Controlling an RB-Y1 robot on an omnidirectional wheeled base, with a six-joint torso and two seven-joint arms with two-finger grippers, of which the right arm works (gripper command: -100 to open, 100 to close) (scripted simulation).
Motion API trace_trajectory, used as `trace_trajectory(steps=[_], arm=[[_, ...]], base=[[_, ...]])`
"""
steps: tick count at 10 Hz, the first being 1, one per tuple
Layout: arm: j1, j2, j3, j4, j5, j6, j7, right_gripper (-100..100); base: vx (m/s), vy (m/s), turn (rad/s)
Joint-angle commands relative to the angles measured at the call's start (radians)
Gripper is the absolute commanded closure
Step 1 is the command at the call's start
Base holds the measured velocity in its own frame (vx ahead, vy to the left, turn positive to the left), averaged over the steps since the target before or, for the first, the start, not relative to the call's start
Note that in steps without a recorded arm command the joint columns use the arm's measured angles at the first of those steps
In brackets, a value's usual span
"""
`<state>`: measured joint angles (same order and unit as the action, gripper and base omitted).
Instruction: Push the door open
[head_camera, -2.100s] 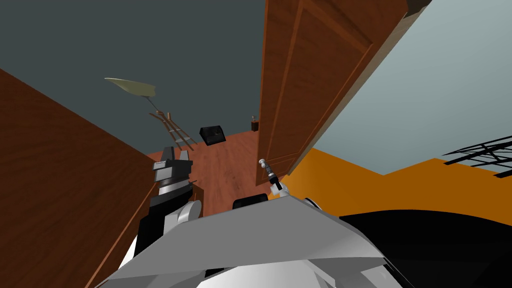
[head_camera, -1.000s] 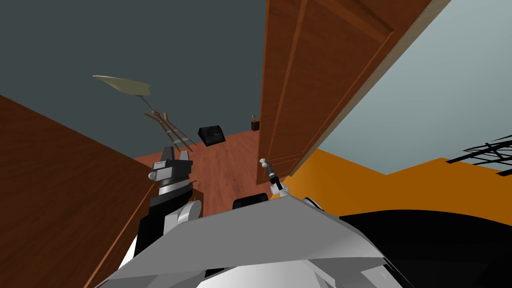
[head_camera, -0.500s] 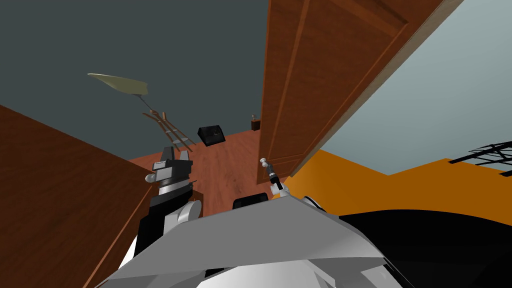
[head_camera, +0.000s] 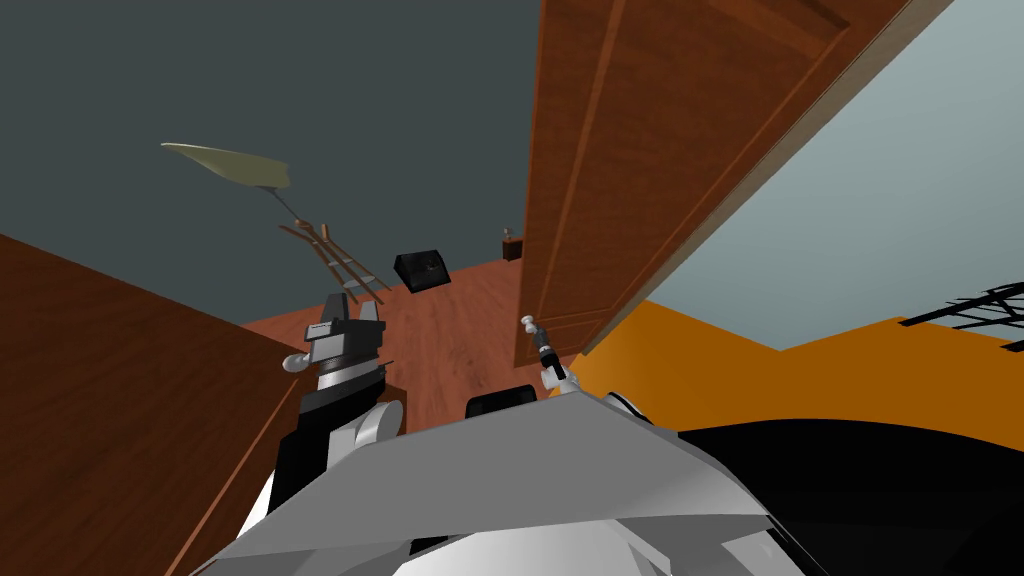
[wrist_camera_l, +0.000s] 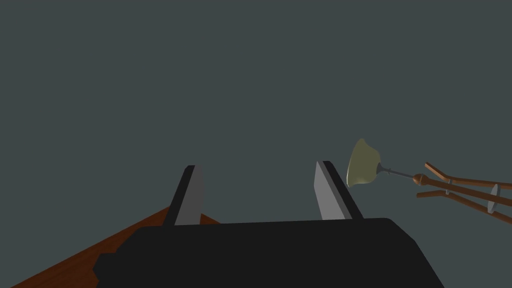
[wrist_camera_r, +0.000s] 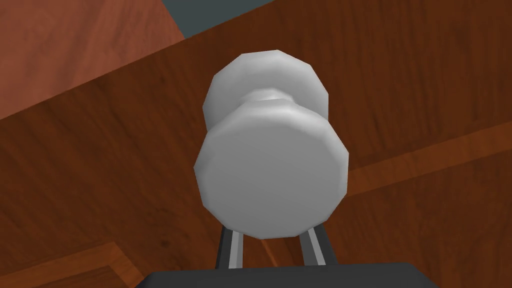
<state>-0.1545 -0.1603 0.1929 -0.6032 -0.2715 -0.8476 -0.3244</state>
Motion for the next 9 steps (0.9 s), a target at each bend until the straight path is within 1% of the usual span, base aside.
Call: trace_trajectory(steps=[1, 2, 3, 4, 5, 6, 7, 8, 9], arm=[[-0.02, 0.004, 0.006, 0.005, -0.009, -0.018, -0.03, 100], [-0.022, 0.002, 0.012, 0.008, -0.031, -0.019, -0.068, 100], [-0.022, 0.002, 0.012, 0.008, -0.031, -0.019, -0.072, 100], [-0.025, 0.0, 0.019, 0.011, -0.052, -0.019, -0.112, 100], [-0.025, 0.0, 0.019, 0.011, -0.052, -0.019, -0.113, 100], [-0.027, -0.002, 0.025, 0.014, -0.072, -0.019, -0.155, 100], [-0.027, -0.002, 0.025, 0.014, -0.072, -0.019, -0.155, 100], [-0.03, -0.004, 0.032, 0.016, -0.092, -0.02, -0.196, 100], [-0.032, -0.006, 0.038, 0.019, -0.112, -0.02, -0.223, 100]], base=[[0.041, 0.019, -0.003], [0.038, 0.025, -0.006], [0.033, 0.021, -0.005], [0.046, 0.021, -0.002], [0.042, 0.02, 0.004], [0.046, 0.022, -0.006], [0.039, 0.022, 0.008], [0.045, 0.019, -0.006], [0.061, 0.03, -0.008]])
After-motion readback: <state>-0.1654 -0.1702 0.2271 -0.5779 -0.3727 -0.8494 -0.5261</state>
